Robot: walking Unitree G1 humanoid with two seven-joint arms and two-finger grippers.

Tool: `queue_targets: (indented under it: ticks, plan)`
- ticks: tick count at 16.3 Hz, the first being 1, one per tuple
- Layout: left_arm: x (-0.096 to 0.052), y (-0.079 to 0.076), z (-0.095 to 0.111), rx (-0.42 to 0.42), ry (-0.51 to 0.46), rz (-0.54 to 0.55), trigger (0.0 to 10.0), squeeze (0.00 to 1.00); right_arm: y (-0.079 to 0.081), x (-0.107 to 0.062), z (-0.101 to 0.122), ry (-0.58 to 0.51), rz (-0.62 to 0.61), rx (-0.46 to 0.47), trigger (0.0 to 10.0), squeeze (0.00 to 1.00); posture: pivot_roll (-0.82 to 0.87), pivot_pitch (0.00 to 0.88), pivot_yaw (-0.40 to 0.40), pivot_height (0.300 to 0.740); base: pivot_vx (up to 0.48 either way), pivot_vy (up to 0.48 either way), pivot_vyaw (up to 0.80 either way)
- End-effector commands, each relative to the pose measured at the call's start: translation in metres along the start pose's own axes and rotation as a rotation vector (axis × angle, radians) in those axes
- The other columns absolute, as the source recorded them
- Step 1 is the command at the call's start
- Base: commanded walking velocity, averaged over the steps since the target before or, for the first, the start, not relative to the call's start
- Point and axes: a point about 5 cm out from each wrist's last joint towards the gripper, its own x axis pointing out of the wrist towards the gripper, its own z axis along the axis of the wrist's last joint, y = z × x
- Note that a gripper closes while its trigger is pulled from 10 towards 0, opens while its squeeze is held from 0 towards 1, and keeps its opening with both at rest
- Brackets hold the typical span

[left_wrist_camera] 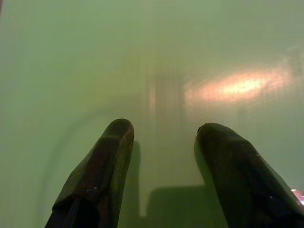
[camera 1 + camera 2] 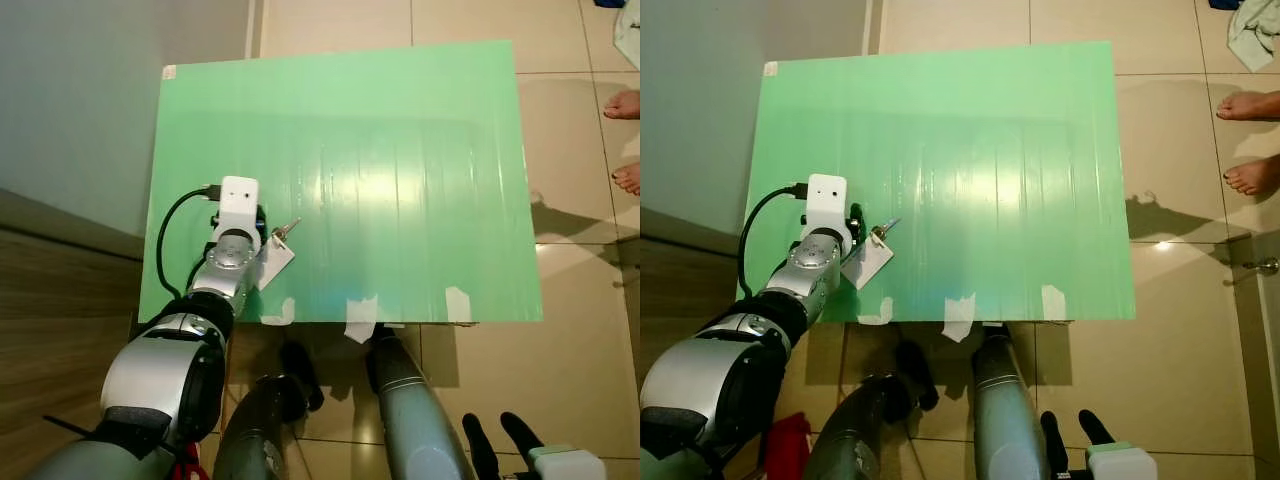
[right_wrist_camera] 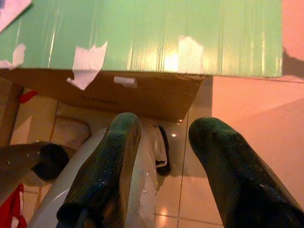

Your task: Hang keys on a hook

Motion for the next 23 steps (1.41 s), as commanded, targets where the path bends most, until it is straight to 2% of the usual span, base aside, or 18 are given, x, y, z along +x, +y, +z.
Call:
queue_targets:
  ticks: [1, 4, 6, 8, 10, 12, 14, 17, 21, 23]
  plan:
    - [-0.004, 0.009, -0.024, -0.026, 0.090, 0.033, 10.0, 0.00, 0.003, -0.002, -0.010, 0.058, 0.012, 0.028, 10.0, 0.00, -0.58, 0.488, 0.136, 0.727, 0.000, 0.000, 0.00]
    - [-0.005, 0.009, -0.028, -0.087, 0.117, 0.041, 10.0, 0.00, 0.003, 0.003, -0.013, 0.057, 0.026, 0.029, 10.0, 0.00, -0.56, 0.475, 0.134, 0.727, 0.000, 0.000, 0.00]
    - [-0.006, 0.005, -0.030, -0.125, 0.081, 0.015, 10.0, 0.00, 0.001, 0.008, -0.012, 0.046, 0.030, 0.024, 10.0, 0.00, -0.55, 0.471, 0.131, 0.727, 0.000, 0.000, 0.00]
    - [-0.007, 0.005, -0.031, -0.127, 0.078, 0.009, 10.0, 0.00, 0.001, 0.009, -0.013, 0.044, 0.030, 0.024, 10.0, 0.00, -0.55, 0.471, 0.131, 0.727, 0.000, 0.000, 0.00]
    - [-0.013, -0.001, -0.047, -0.145, 0.095, -0.020, 10.0, 0.00, 0.000, 0.010, -0.017, 0.049, 0.038, 0.017, 10.0, 0.00, -0.54, 0.465, 0.127, 0.727, 0.000, 0.000, 0.00]
    - [-0.015, -0.006, -0.048, -0.153, 0.084, -0.038, 10.0, 0.00, -0.001, 0.014, -0.017, 0.047, 0.042, 0.014, 10.0, 0.00, -0.53, 0.456, 0.129, 0.727, 0.000, 0.000, 0.00]
    - [-0.016, -0.020, -0.037, -0.143, 0.004, -0.101, 10.0, 0.00, 0.000, 0.025, -0.017, 0.026, 0.054, 0.010, 10.0, 0.00, -0.51, 0.428, 0.137, 0.727, 0.000, 0.000, 0.00]
    - [-0.016, -0.023, -0.033, -0.171, -0.016, -0.113, 10.0, 0.00, 0.001, 0.033, -0.017, 0.012, 0.064, 0.009, 10.0, 0.00, -0.49, 0.415, 0.137, 0.727, 0.000, 0.000, 0.00]
    - [-0.012, -0.030, -0.009, -0.256, -0.079, -0.136, 10.0, 0.00, 0.003, 0.045, -0.017, -0.005, 0.079, 0.008, 10.0, 0.00, -0.48, 0.392, 0.147, 0.727, 0.000, 0.000, 0.00]
    - [-0.012, -0.031, -0.010, -0.280, -0.065, -0.136, 10.0, 0.00, 0.004, 0.048, -0.017, -0.011, 0.083, 0.008, 10.0, 0.00, -0.47, 0.389, 0.150, 0.727, 0.000, 0.000, 0.00]
